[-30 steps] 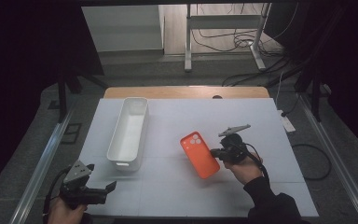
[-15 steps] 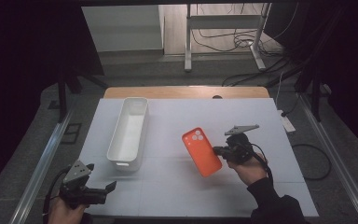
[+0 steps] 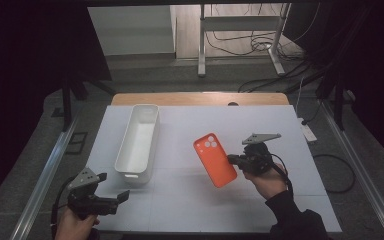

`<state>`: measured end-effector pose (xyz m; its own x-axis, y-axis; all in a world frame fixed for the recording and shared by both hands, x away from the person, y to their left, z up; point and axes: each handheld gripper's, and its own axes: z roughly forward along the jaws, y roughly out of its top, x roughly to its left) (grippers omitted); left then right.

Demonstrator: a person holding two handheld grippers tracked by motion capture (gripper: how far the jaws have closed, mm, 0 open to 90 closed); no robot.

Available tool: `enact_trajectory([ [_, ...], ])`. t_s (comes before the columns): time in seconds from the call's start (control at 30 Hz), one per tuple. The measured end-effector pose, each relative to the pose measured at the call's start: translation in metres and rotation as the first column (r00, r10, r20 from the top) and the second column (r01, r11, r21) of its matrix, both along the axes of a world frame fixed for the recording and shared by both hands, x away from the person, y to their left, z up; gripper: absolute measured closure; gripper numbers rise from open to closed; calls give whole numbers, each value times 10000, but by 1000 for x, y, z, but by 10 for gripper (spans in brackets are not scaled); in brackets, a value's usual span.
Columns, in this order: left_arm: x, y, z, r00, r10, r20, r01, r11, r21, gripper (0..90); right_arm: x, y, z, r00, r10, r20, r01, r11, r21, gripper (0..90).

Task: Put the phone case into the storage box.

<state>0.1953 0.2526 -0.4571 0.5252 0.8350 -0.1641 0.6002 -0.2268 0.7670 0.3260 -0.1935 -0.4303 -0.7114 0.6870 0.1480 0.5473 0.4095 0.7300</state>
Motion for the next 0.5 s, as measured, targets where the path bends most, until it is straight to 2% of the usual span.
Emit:
enact_trajectory([
  [0.07, 3, -4, 3, 9999, -154, -37, 153, 9996, -254, 0, -1, 0, 1, 10000, 25, 28, -25, 10000, 80, 890],
  [0.2, 8, -8, 6, 9993, -374, -28, 372, 9982, -475, 0, -2, 1, 3, 9999, 59, 98, -61, 9998, 190, 890],
  [0.5, 19, -12, 9, 9984, -556, -132, 543, 9952, -818, 0, -3, 2, 6, 9998, 122, 157, -128, 9993, 360, 890],
])
